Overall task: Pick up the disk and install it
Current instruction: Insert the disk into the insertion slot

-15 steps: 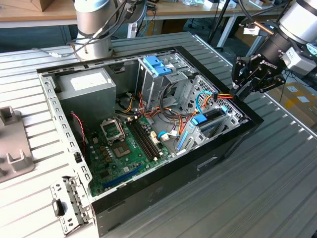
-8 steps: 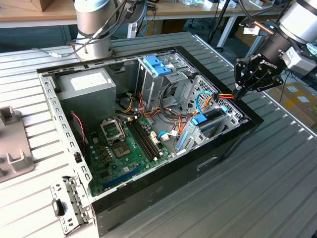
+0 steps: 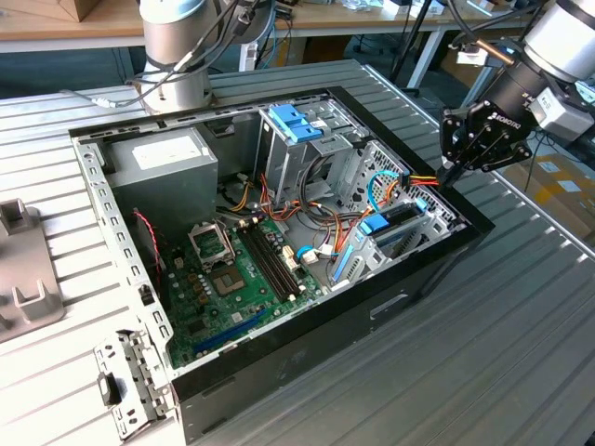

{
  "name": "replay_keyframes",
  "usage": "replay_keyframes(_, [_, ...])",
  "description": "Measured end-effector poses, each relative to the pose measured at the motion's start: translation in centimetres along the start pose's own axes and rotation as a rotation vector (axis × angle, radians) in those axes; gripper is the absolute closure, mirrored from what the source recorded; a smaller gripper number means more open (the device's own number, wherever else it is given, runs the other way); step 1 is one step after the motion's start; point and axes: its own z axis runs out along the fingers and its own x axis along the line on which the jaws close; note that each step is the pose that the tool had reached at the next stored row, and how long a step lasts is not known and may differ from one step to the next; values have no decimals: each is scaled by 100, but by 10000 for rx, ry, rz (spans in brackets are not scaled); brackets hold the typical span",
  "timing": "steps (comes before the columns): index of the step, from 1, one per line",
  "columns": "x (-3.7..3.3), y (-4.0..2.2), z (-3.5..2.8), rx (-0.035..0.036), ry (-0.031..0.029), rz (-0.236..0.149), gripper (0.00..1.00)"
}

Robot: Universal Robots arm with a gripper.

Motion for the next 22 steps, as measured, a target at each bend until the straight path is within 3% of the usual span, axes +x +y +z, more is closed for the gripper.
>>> replay_keyframes(13, [-19, 6, -79, 15, -11, -8, 83])
replay_keyframes(22, [-178, 132, -54, 59, -44, -16, 83])
